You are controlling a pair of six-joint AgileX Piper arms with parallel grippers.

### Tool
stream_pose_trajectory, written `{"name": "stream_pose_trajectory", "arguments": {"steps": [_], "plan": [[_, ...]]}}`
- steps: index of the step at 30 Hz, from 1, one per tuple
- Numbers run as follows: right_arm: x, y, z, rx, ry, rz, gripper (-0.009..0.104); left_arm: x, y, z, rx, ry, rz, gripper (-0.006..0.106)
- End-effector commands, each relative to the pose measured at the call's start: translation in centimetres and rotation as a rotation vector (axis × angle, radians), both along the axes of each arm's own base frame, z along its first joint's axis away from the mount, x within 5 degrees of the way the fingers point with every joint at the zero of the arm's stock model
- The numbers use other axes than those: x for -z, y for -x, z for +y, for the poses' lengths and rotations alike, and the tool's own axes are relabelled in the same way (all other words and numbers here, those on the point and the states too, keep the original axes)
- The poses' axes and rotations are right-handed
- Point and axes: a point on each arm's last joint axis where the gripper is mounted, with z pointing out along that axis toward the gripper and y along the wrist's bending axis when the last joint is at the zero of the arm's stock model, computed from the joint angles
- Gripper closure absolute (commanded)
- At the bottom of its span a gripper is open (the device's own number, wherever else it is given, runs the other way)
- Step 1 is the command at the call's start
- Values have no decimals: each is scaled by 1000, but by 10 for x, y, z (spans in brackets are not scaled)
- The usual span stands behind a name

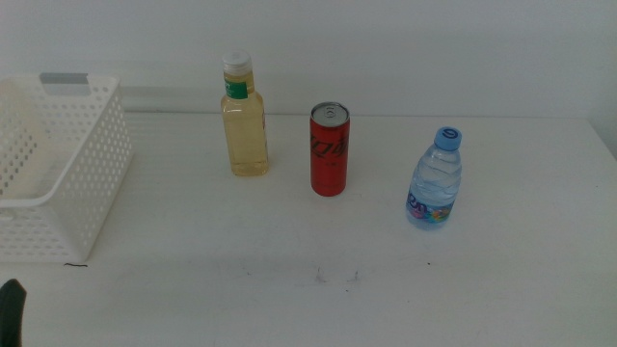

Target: Use arms to grab the bottles and put them into the dustbin to the left of the table.

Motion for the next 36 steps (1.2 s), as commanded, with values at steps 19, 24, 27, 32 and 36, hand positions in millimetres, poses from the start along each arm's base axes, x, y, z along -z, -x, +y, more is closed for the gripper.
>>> {"name": "stream_pose_trajectory", "arguments": {"steps": [19, 24, 27, 32, 36], "plan": [[0, 0, -1, 7, 10, -15, 5, 45, -89, -87, 610, -19, 59, 7], [0, 0, -1, 7, 10, -15, 5, 70, -84, -100, 736, -65, 202, 7], [0, 0, -1, 7, 10, -15, 5, 71, -84, -101, 742, -66, 205, 7], [0, 0, -1, 7, 10, -15, 5, 65, -85, -99, 723, -60, 170, 7], [0, 0, -1, 7, 10, -15, 5, 60, -86, -97, 698, -52, 146, 7]]}}
